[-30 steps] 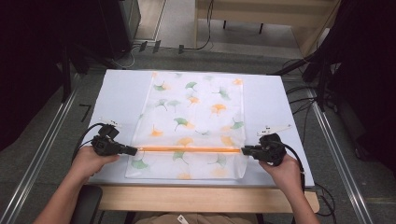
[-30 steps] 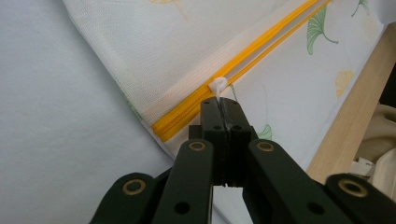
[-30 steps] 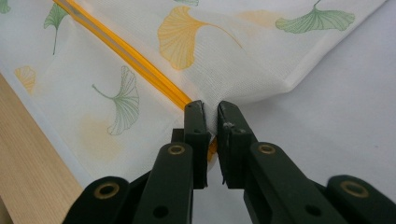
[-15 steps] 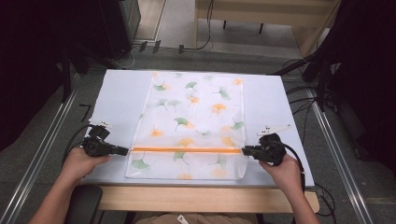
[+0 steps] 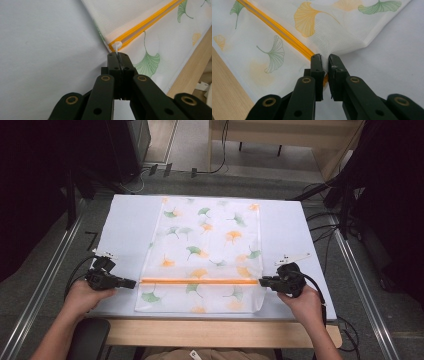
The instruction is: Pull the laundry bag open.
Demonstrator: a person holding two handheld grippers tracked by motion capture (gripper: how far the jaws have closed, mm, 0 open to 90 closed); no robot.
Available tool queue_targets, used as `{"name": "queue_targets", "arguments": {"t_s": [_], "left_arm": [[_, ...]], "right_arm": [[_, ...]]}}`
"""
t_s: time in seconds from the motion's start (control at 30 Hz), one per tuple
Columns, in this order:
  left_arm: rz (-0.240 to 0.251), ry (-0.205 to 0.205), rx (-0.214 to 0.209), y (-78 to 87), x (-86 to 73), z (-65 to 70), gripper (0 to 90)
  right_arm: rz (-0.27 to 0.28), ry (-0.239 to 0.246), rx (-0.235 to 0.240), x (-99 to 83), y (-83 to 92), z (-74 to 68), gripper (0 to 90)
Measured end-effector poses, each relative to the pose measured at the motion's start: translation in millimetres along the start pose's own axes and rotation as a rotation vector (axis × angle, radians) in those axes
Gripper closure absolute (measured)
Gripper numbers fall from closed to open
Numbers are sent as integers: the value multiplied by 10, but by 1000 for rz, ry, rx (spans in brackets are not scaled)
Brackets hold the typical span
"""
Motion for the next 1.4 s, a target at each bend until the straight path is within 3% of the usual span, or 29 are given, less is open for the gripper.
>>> {"name": "queue_targets", "arguments": {"t_s": [0.53,0.67,0.8,0.93,1.13,1.4], "left_arm": [[-4,-3,-13,-77,19,55,900],[-8,-17,10,-86,14,57,889],[-2,-21,4,-82,17,56,832],[18,-45,6,-68,26,71,771],[51,-99,-2,-62,48,136,648],[134,-118,77,0,74,120,438]], "right_arm": [[-5,-3,-22,-24,-27,82,830],[-9,-9,-21,-33,-30,85,805],[-1,-15,-7,-34,-23,67,753],[31,-7,-5,-16,-20,56,617],[64,47,-11,13,-29,5,500],[102,49,-12,46,-8,-19,425]]}}
Point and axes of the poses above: each handheld gripper's, and its own axes: y roughly backward along the jaws, x roughly out of its top, z roughly to its right, the point moved 3 cm from there along -y, roughly forward along the jaws, and after that the axes turned 6 degrees about z, right-handed, at the moved point
